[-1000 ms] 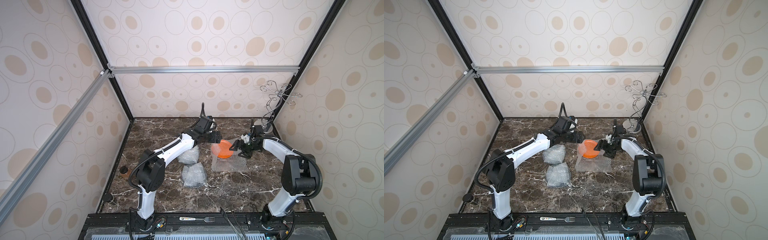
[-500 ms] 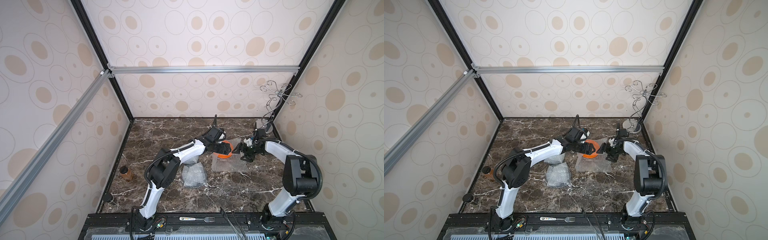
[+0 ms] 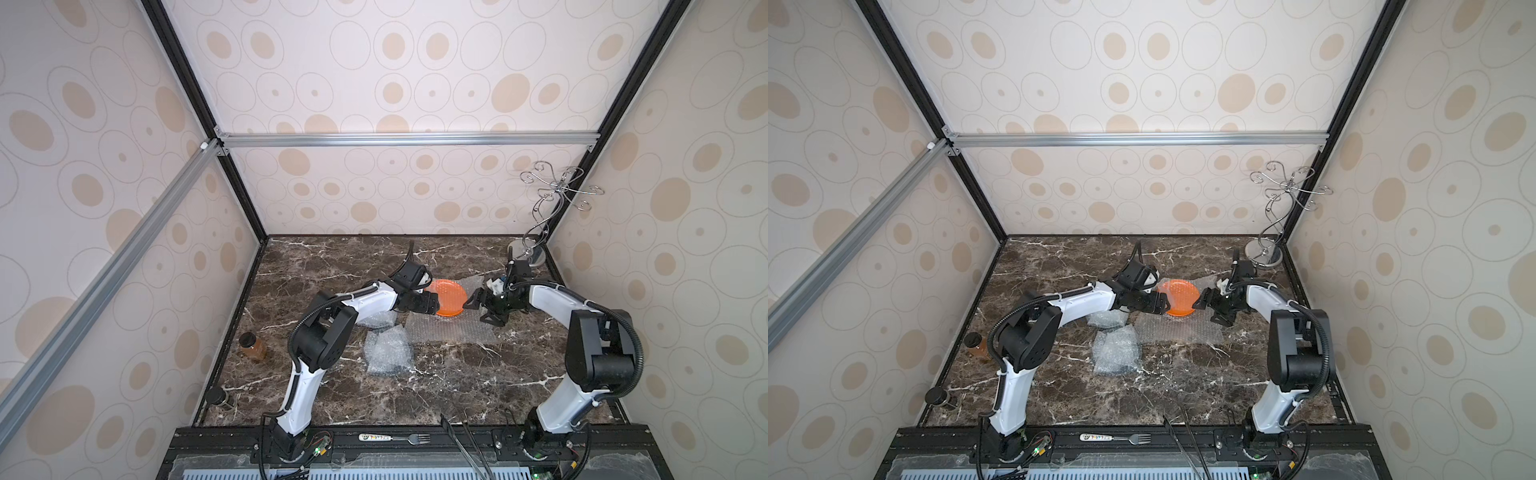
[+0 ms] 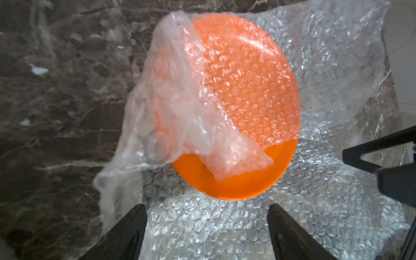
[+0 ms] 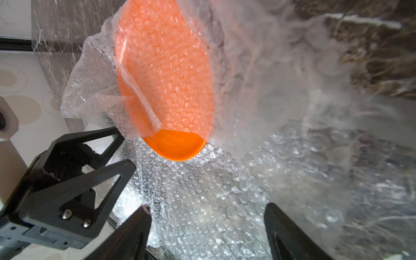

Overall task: Unpack dinner plates from bubble wrap
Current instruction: Unwrap the bubble wrap at the center of the board.

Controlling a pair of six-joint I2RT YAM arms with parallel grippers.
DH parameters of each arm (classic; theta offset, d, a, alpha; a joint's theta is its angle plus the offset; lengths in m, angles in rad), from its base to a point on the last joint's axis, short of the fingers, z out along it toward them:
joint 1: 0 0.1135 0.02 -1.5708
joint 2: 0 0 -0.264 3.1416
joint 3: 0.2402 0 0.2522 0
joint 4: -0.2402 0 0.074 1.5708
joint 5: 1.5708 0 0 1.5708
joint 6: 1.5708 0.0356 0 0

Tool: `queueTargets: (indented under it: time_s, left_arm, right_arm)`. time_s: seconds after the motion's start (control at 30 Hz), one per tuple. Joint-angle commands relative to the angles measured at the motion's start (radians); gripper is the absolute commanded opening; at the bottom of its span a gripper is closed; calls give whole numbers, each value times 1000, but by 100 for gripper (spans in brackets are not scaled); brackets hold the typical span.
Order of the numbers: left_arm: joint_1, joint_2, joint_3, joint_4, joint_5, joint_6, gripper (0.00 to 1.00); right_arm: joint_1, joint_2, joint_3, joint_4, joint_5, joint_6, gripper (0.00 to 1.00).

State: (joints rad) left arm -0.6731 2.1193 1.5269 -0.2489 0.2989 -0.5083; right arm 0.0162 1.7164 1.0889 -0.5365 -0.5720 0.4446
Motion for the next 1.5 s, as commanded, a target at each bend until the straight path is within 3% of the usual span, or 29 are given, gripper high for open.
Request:
queueTargets:
  time_s: [0.0, 0.97, 1.3, 1.47]
  left_arm:
    - [9, -50, 3, 3, -21, 25, 85]
    - [10, -82, -162, 178, 14, -93, 85]
    - [10, -90, -171, 184, 19, -94, 84]
    - [10, -94, -175, 188, 19, -96, 85]
  right_arm:
    - [-3, 12, -10, -3, 6, 2, 82]
    - [11, 100, 44, 127, 47, 146, 66]
    - [17, 162, 126, 146, 41, 152, 46]
    - [16, 171, 148, 144, 53, 152, 26]
